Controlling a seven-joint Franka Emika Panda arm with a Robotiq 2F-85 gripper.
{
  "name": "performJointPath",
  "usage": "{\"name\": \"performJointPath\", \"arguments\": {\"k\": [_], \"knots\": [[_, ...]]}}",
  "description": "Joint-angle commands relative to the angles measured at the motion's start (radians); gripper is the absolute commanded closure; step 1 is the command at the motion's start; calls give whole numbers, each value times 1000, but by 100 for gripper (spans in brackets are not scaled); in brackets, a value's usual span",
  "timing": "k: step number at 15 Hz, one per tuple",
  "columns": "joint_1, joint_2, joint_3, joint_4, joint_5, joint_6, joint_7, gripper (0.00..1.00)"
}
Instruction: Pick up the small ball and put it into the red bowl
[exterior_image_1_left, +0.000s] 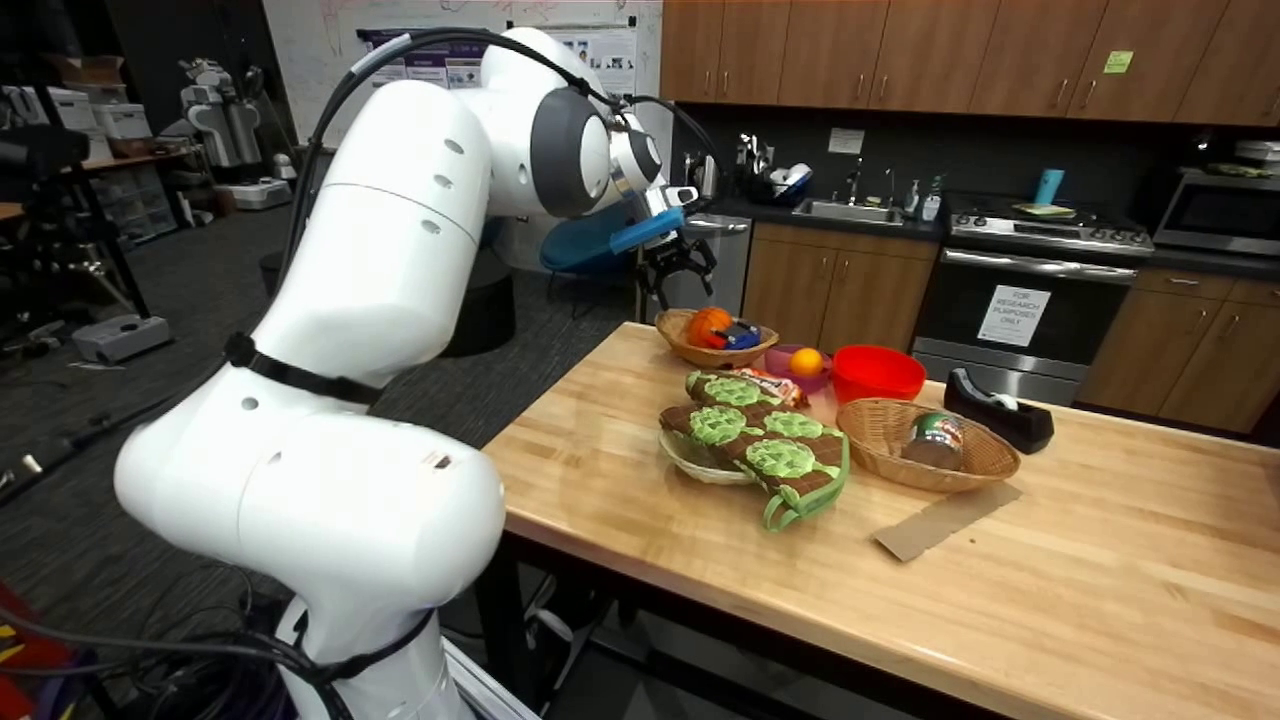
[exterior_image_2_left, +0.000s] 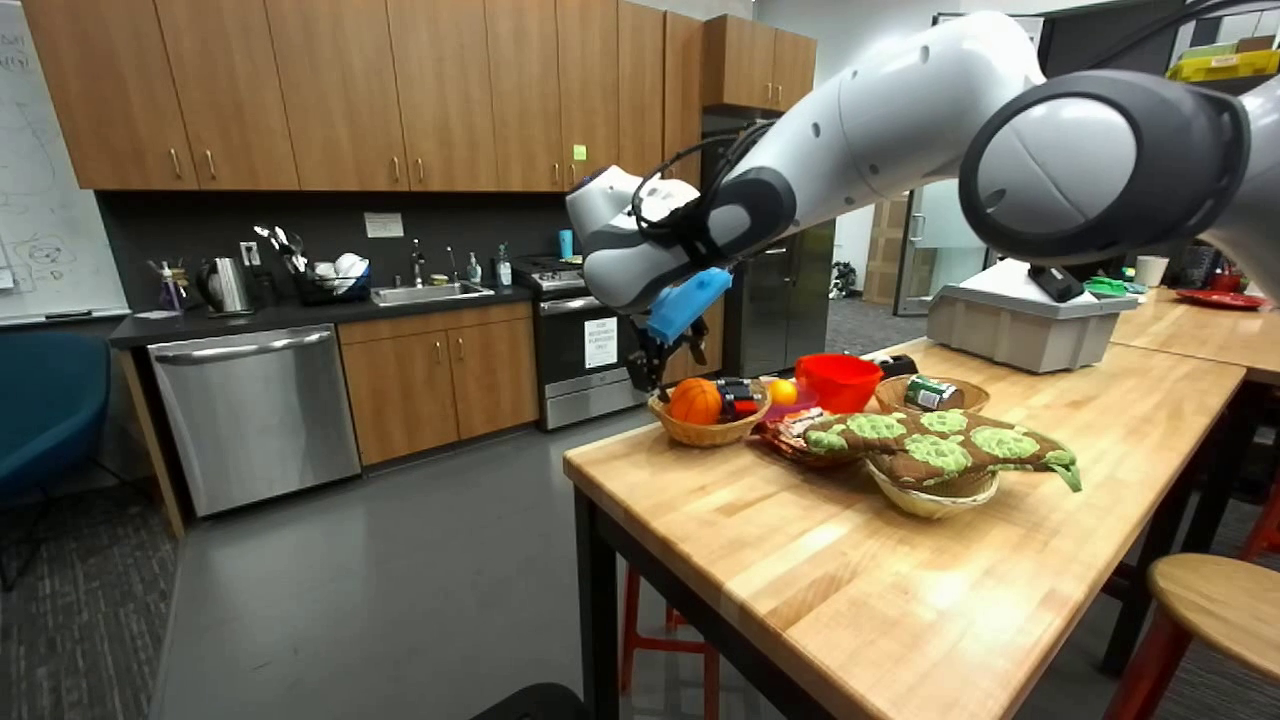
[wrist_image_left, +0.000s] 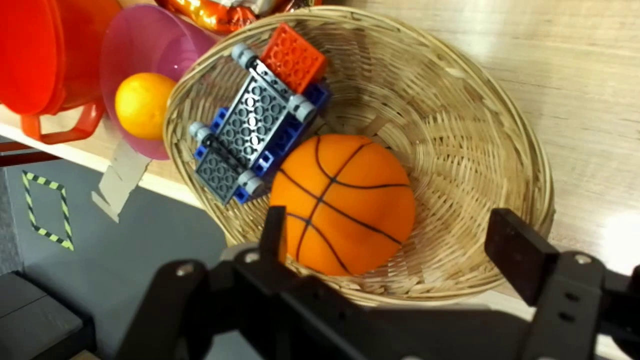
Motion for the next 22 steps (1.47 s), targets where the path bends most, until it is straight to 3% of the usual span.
{"name": "performJointPath", "arguments": {"k": [1, 12, 22], "knots": [[20, -31, -10, -18, -31, -26, 8, 0], [-35, 41, -50, 48, -58, -28, -35, 0], [-58, 71, 19, 55, 102, -28, -45, 0]]}}
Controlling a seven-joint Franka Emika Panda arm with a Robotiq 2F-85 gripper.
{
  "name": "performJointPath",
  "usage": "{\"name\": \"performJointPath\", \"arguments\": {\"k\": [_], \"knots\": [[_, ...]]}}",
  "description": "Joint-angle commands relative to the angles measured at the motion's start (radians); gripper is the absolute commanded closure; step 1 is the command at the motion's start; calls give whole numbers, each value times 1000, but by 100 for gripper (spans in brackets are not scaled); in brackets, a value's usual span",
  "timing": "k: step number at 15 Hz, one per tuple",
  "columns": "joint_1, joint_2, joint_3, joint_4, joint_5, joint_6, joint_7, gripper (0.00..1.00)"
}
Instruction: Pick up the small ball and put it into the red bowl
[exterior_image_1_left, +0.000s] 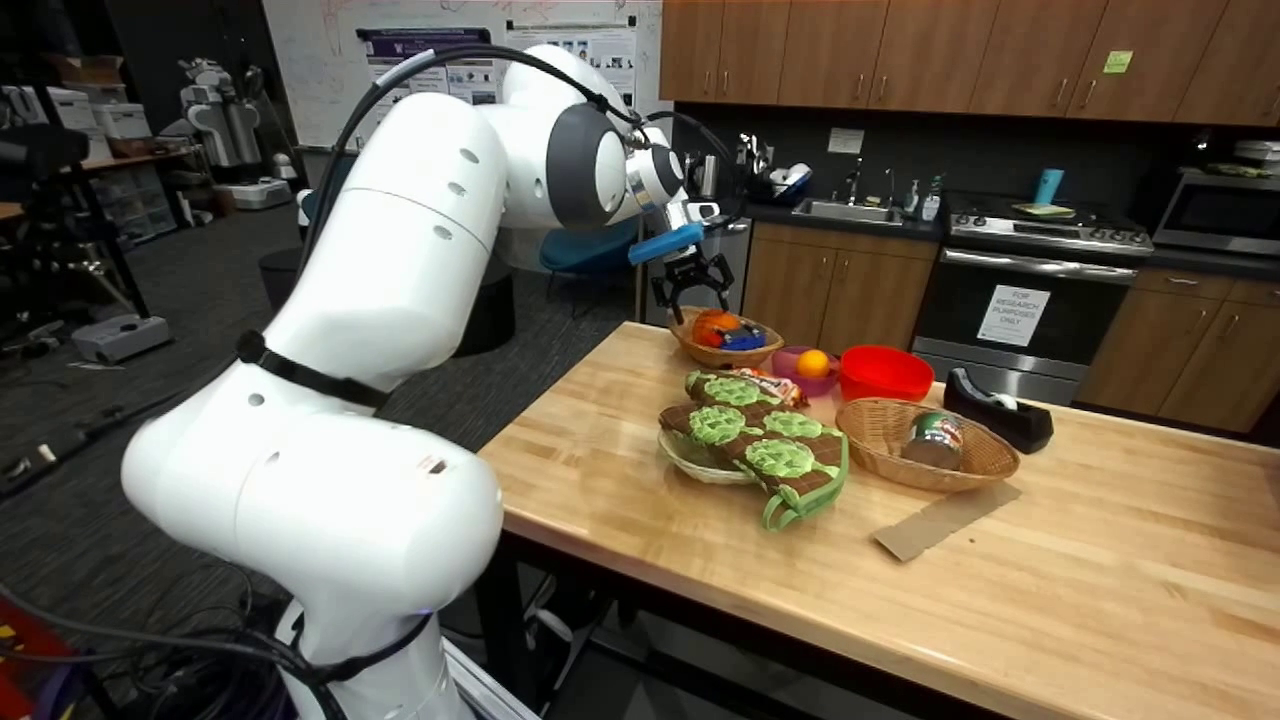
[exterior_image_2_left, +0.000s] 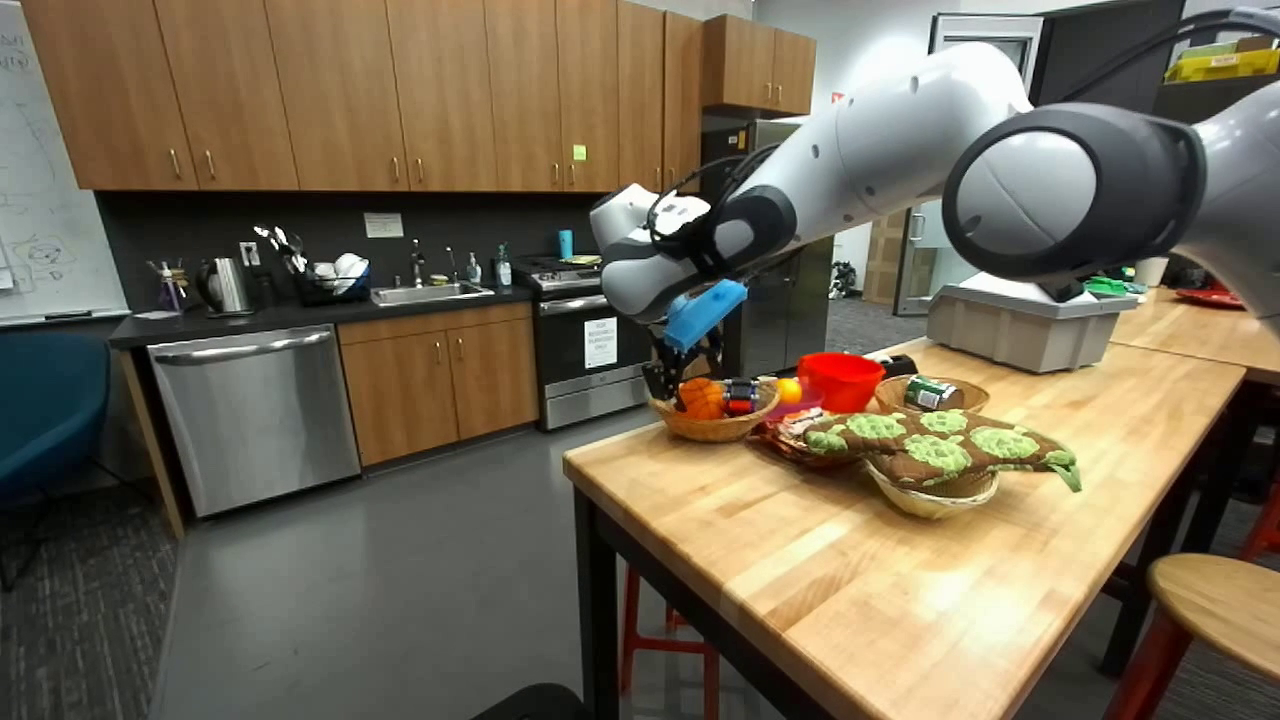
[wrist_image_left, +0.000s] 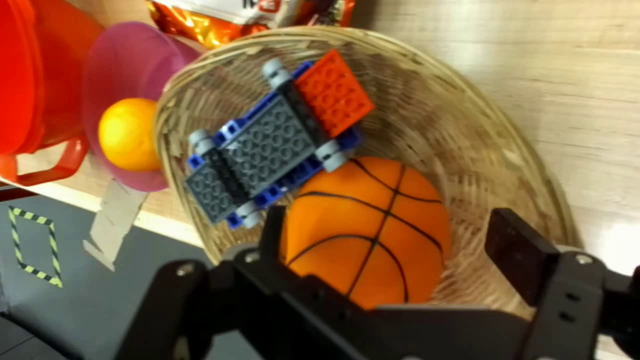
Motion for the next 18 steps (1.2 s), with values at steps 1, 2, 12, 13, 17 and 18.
{"name": "performJointPath", "arguments": {"k": [1, 2, 12, 13, 17, 18], "knots": [[-10, 35, 29, 32, 65, -24, -31, 0], [-11, 49, 29, 42, 72, -32, -36, 0], [-21, 117, 8, 171, 57, -99, -79, 0], [-20, 124, 5, 182, 54, -102, -82, 0], [-15, 143, 2, 218, 54, -110, -89, 0], [-12, 145, 1, 223, 52, -110, -90, 0]]}}
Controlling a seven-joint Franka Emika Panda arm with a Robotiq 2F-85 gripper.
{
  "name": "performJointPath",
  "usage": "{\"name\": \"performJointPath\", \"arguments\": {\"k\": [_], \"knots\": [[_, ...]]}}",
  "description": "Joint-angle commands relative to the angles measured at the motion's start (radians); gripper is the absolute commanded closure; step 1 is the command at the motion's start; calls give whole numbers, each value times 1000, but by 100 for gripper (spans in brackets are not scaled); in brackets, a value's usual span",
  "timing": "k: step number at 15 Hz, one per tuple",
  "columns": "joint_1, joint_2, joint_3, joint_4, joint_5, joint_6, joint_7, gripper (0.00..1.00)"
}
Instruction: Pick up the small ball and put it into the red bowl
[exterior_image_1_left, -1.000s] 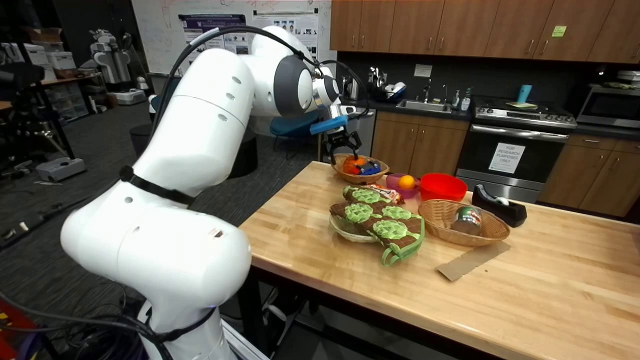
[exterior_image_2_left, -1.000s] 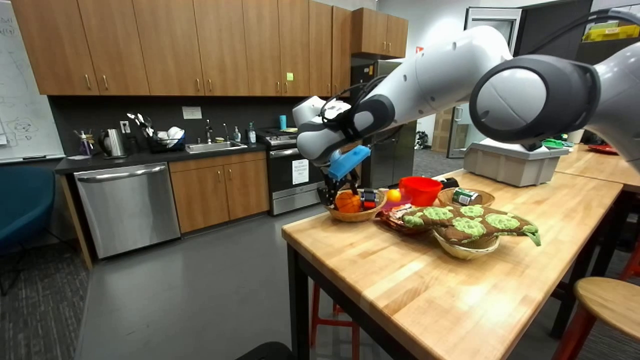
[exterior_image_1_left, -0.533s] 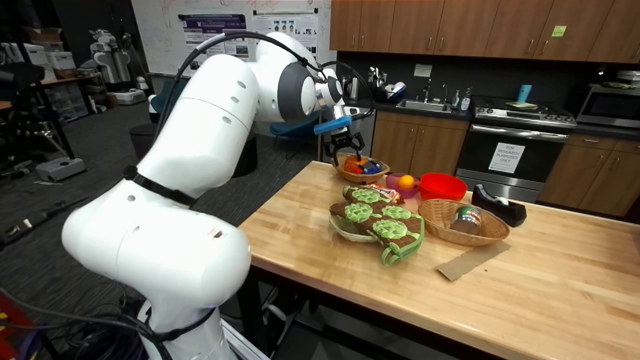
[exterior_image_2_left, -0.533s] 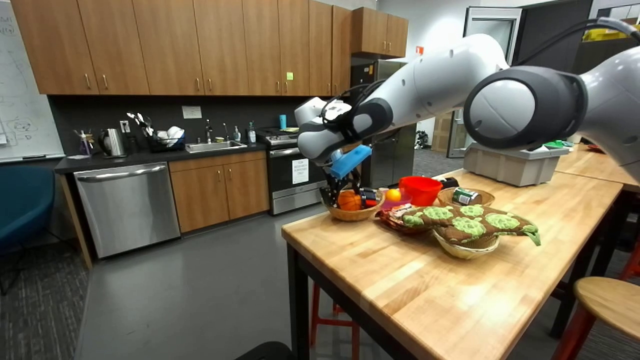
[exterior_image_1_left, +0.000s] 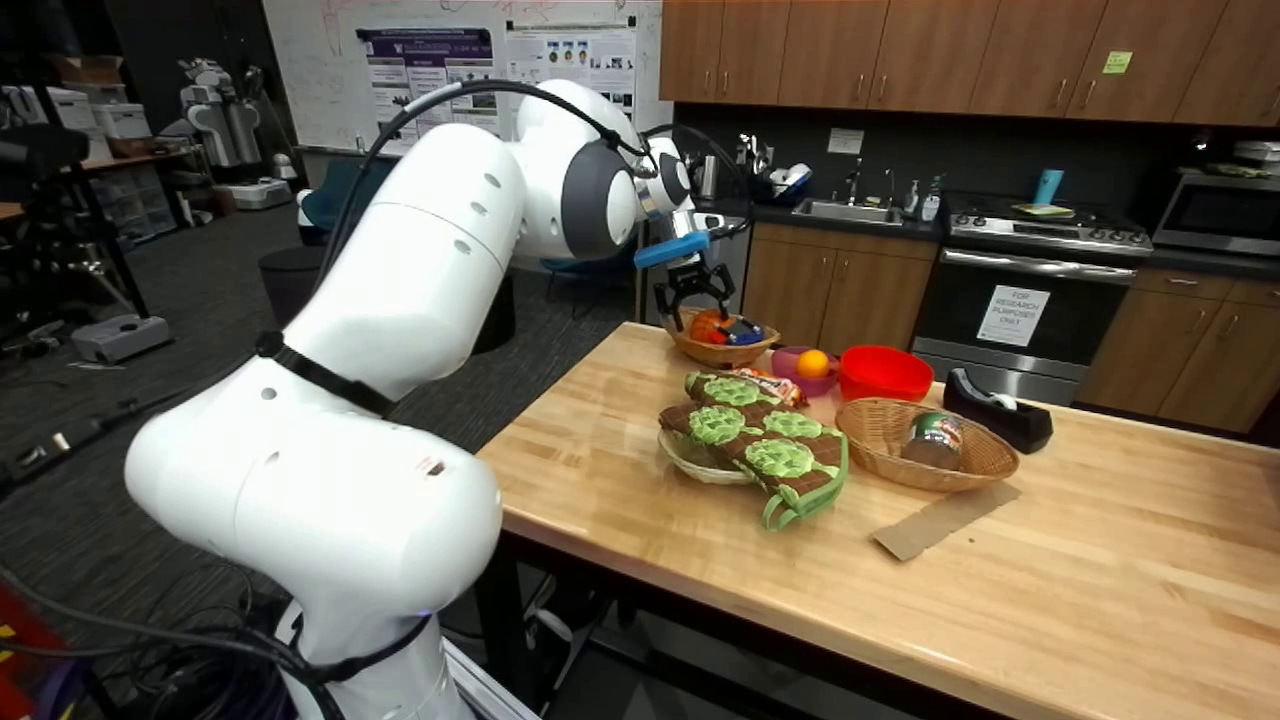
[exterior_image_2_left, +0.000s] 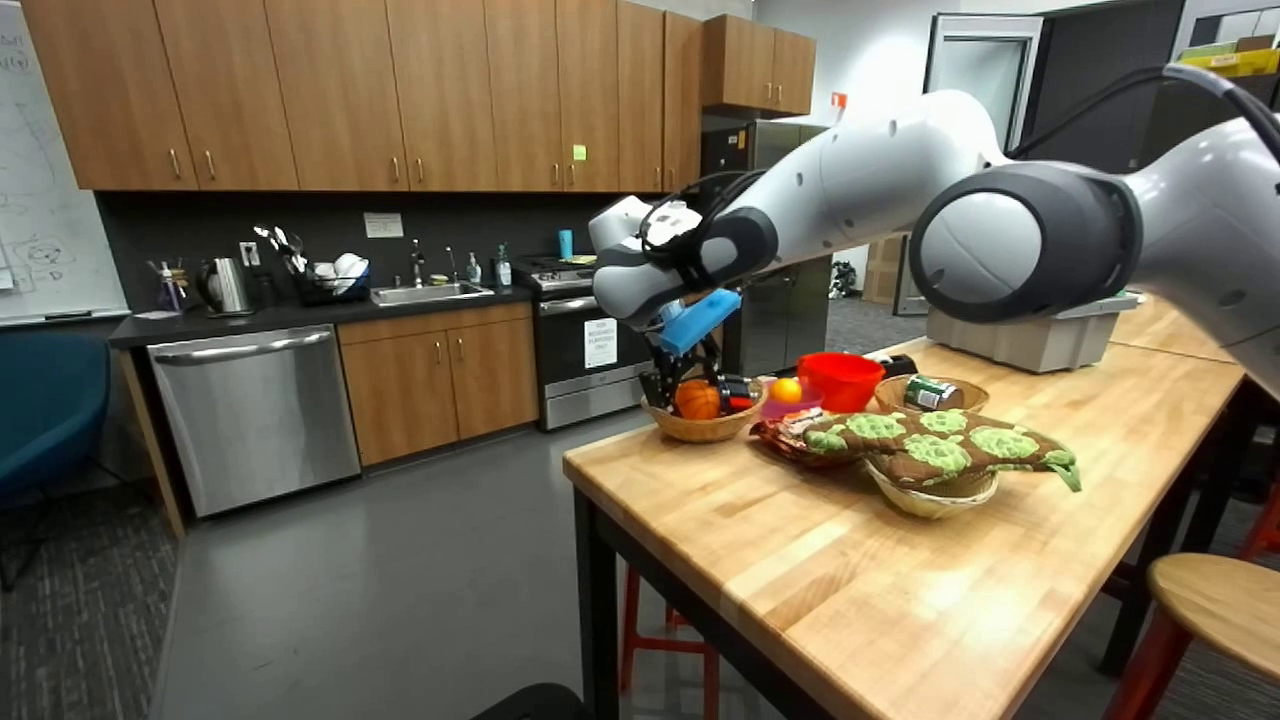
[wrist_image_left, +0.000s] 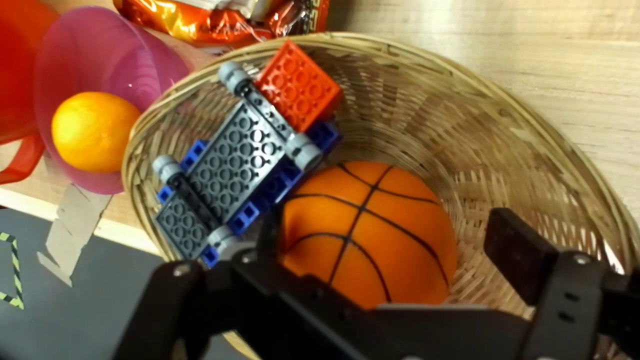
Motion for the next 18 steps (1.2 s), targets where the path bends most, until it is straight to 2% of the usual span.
{"name": "performJointPath", "arguments": {"k": [1, 5, 6, 7, 9, 13, 15, 18], "knots": [[8, 39, -7, 73, 5, -27, -31, 0], [7, 59, -2, 105, -4, -32, -38, 1], [7, 64, -2, 111, -5, -34, -41, 25], [6, 69, -2, 118, -4, -37, -42, 26], [4, 75, -2, 127, -4, -43, -44, 35], [2, 79, -5, 146, -4, -56, -37, 64], [4, 74, -3, 146, -4, -64, -33, 66], [19, 44, 6, 127, 1, -65, -22, 74]]}}
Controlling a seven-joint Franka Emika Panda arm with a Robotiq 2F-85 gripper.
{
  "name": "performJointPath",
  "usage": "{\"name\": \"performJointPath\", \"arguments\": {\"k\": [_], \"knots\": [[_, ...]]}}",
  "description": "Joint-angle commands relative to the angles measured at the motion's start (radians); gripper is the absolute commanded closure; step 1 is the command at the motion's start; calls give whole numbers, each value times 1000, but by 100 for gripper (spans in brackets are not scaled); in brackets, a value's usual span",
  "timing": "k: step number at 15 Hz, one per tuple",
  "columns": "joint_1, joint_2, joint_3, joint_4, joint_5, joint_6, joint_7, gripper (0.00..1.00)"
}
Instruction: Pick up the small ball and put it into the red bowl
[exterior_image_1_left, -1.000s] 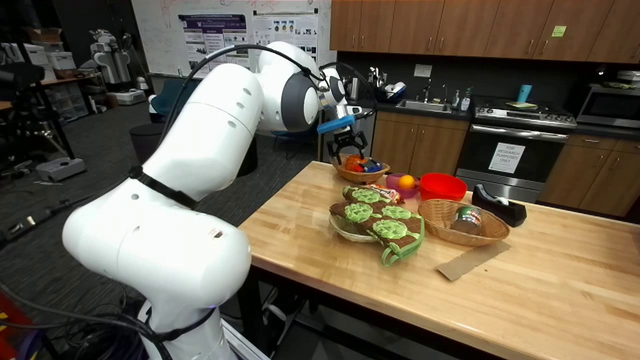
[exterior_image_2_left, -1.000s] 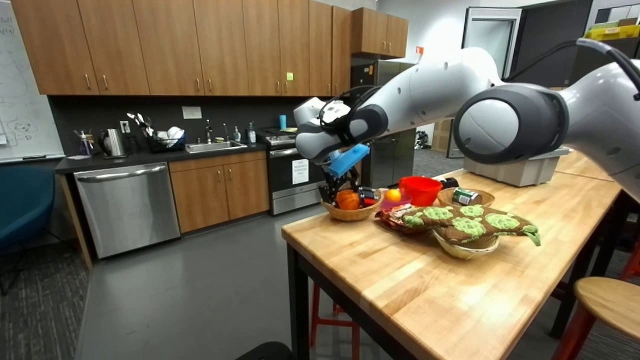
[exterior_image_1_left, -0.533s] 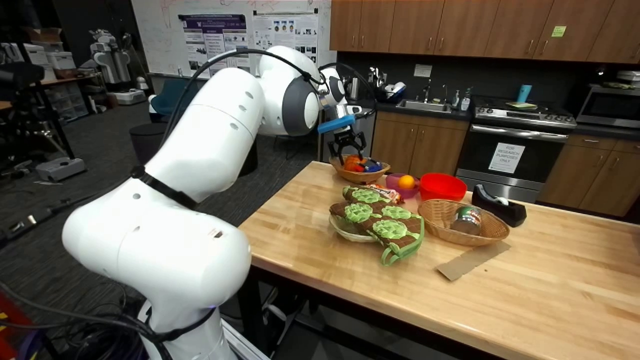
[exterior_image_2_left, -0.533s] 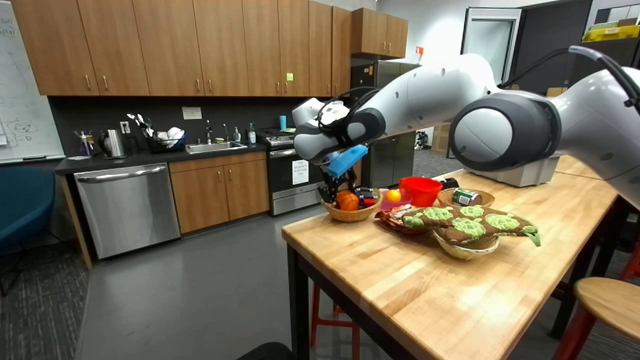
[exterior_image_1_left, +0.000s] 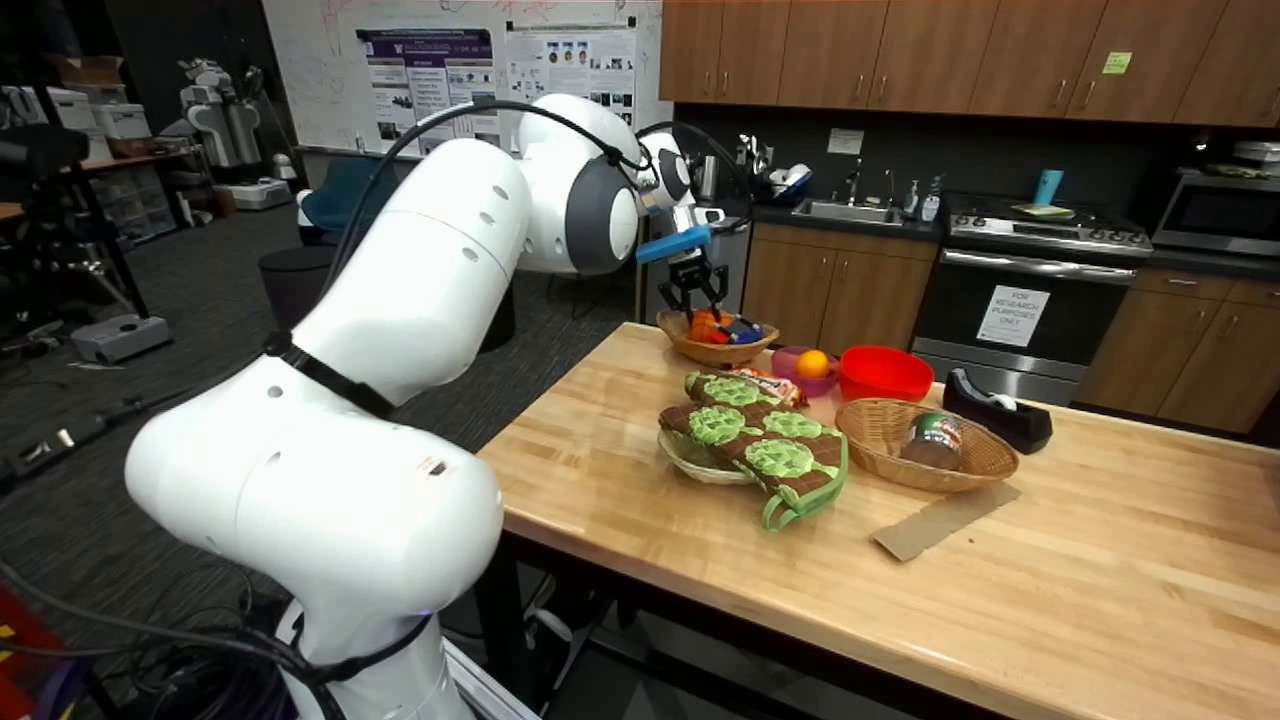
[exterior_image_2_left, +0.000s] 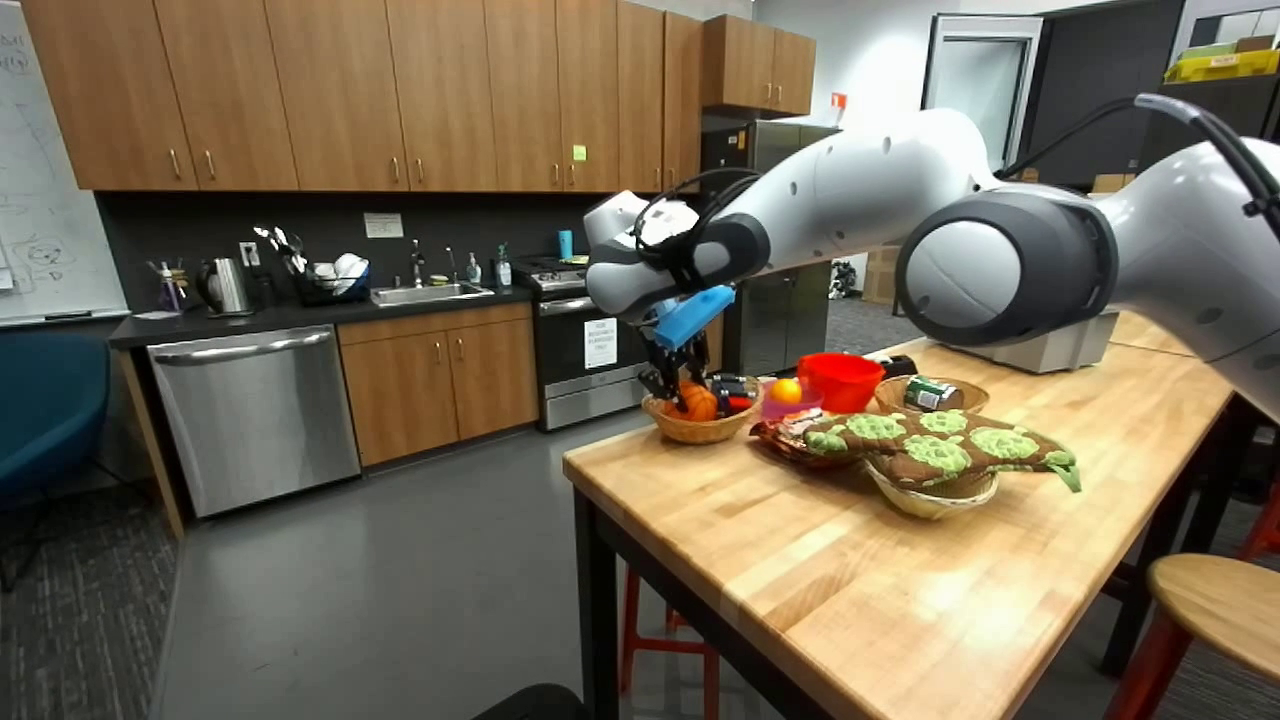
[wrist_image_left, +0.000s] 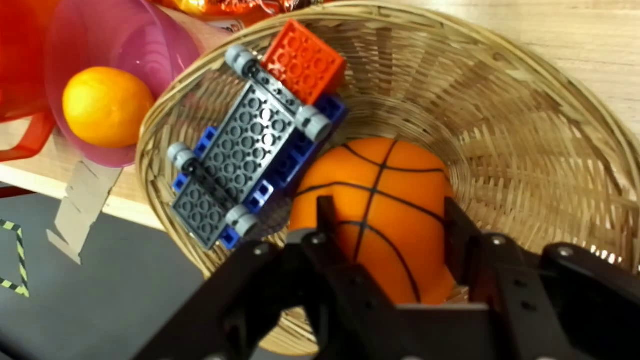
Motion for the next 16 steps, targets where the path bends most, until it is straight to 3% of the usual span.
{"name": "performJointPath", "arguments": {"k": [1, 9, 16], "knots": [[24, -25, 10, 2, 3, -26, 7, 74], [154, -121, 0, -75, -36, -20, 79, 78], [241, -266, -32, -190, -155, -9, 199, 78]]}}
